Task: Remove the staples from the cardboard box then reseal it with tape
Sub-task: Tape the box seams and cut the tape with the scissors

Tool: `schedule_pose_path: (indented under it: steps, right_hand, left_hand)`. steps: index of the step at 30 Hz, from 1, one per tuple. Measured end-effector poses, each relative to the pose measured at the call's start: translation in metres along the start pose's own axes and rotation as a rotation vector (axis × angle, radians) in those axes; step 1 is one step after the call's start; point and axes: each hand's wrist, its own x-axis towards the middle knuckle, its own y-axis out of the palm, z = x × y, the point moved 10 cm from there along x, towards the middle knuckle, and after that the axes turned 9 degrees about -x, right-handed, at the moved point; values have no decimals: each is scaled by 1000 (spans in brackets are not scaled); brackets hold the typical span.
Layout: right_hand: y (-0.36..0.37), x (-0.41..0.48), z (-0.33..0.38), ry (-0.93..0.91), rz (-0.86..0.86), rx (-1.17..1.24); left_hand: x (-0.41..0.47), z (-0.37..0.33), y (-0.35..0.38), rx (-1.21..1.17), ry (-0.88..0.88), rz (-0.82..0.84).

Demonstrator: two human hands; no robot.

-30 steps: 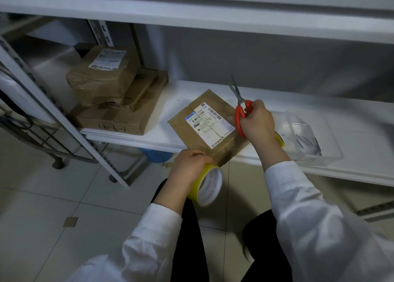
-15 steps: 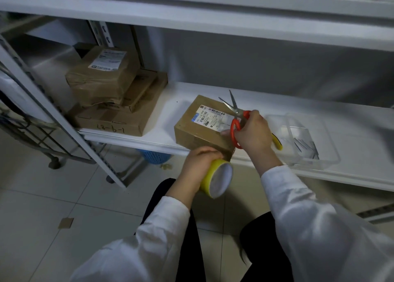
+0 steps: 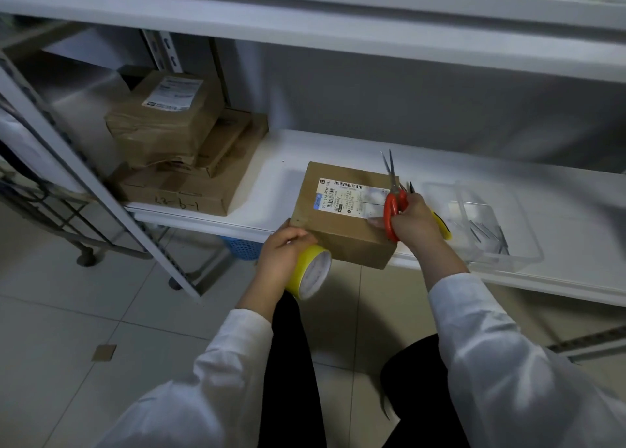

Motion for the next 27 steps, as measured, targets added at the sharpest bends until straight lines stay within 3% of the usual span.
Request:
schedule_pose_path:
  steps: [3, 5, 8, 12, 19, 23, 25, 27]
  right_hand:
    - [-22, -13, 21, -86, -261, -139]
    - [-14, -25, 51, -223, -332, -141]
    - [26, -34, 85, -345, -225, -153]
    - [55, -39, 100, -359, -175, -291]
    - [58, -37, 104, -371, -159, -256]
    - [62, -45, 113, -453, 133, -3]
    - [64, -52, 118, -508, 232, -57]
    - [66, -53, 117, -533, 225, -168]
  left_hand:
    - [-7, 3, 1, -71, 11, -3]
    - [-10, 5, -2, -166, 6, -25]
    - [-17, 5, -10, -150, 18, -71]
    - [-17, 9, -19, -84, 13, -93]
    - [-10, -4, -14, -160, 124, 32]
    - [-4, -6, -15, -230, 133, 27]
    - [-3, -1, -22, -235, 85, -64]
    - [-4, 2, -26, -240, 64, -124]
